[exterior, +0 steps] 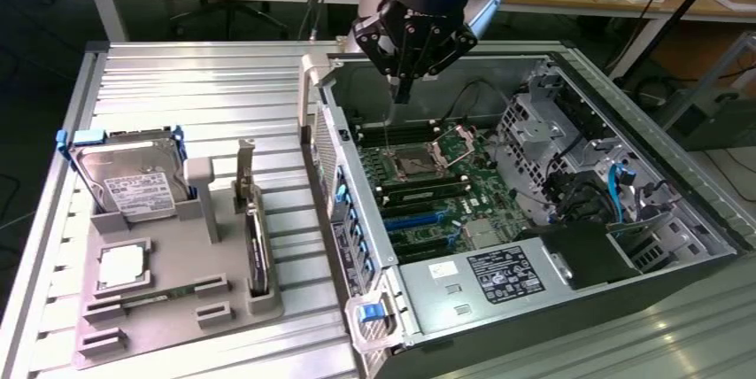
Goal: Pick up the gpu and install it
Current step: 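Reach for the gpu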
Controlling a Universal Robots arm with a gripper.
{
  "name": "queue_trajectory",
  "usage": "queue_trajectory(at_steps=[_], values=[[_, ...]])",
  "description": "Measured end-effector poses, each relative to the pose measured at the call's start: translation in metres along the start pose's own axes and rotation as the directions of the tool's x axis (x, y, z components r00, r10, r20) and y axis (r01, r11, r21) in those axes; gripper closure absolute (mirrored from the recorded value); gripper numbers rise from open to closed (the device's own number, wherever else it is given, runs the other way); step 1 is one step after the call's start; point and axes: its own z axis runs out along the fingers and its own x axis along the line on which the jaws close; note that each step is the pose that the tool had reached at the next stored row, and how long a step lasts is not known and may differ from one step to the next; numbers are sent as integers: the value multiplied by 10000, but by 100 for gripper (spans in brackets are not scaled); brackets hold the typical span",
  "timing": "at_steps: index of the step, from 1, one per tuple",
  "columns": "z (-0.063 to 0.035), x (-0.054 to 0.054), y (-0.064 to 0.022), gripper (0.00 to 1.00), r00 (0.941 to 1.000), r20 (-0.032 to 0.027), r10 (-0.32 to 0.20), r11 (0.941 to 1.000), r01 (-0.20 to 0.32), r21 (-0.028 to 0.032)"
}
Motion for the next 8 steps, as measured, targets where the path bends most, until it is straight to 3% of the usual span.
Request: queue_trajectory(at_steps=[8], values=[[0,39,-3,89,10000,1,0,10000,0,-1]])
